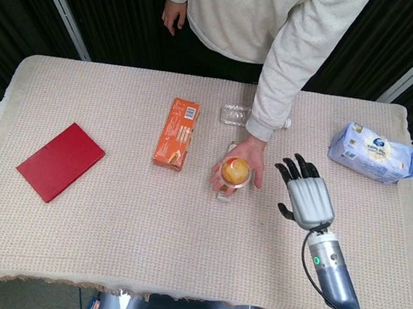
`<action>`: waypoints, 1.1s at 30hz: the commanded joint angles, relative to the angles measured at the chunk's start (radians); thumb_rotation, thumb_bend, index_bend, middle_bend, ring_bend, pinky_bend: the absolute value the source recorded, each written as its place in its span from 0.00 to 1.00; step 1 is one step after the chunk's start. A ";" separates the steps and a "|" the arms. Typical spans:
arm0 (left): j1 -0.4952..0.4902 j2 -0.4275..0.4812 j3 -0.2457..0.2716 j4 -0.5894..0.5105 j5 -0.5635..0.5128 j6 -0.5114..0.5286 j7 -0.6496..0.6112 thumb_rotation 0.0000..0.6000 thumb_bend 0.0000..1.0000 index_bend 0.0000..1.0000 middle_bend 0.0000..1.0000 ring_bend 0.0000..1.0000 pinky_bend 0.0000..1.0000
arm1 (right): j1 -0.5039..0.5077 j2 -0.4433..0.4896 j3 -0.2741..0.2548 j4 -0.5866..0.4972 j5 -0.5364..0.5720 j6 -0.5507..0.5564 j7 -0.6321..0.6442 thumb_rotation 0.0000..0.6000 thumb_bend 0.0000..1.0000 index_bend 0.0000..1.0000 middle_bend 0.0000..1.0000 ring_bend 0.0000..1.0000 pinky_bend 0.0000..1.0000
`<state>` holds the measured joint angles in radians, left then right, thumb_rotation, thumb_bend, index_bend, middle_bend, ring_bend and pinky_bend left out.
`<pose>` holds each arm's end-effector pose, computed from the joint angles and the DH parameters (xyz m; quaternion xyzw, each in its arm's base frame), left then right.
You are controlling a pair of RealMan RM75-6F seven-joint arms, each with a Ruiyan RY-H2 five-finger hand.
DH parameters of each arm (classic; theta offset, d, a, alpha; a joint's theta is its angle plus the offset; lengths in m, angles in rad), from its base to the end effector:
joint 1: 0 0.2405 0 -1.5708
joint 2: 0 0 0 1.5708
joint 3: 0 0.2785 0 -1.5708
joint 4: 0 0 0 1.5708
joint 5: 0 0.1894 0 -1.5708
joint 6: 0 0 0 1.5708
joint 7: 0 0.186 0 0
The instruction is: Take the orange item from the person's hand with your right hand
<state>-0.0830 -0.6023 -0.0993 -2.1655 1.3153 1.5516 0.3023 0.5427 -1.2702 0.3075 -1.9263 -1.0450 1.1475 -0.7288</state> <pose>-0.2393 0.2181 0.3181 -0.5792 -0.3162 -0.3051 0.6867 -0.1577 -0.3569 0.1078 0.7001 -0.3182 0.3602 0.5280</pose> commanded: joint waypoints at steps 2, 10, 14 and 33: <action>-0.003 0.001 0.001 0.001 -0.002 -0.008 -0.002 1.00 0.15 0.00 0.00 0.00 0.00 | 0.154 -0.129 0.076 0.026 0.228 -0.012 -0.150 1.00 0.16 0.21 0.15 0.08 0.21; -0.005 0.001 0.003 0.000 0.003 -0.014 -0.001 1.00 0.15 0.00 0.00 0.00 0.00 | 0.272 -0.237 0.075 0.092 0.405 0.036 -0.245 1.00 0.16 0.21 0.17 0.09 0.21; -0.006 0.000 0.003 0.001 0.001 -0.016 -0.001 1.00 0.15 0.00 0.00 0.00 0.00 | 0.298 -0.266 0.067 0.120 0.436 0.047 -0.237 1.00 0.16 0.20 0.16 0.08 0.21; -0.010 -0.002 0.007 -0.004 0.006 -0.025 0.008 1.00 0.15 0.00 0.00 0.00 0.00 | 0.349 -0.367 0.018 0.303 0.428 0.040 -0.148 1.00 0.28 0.40 0.37 0.31 0.43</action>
<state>-0.0930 -0.6047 -0.0919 -2.1694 1.3216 1.5264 0.3101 0.8897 -1.6254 0.3343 -1.6396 -0.6049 1.1919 -0.8907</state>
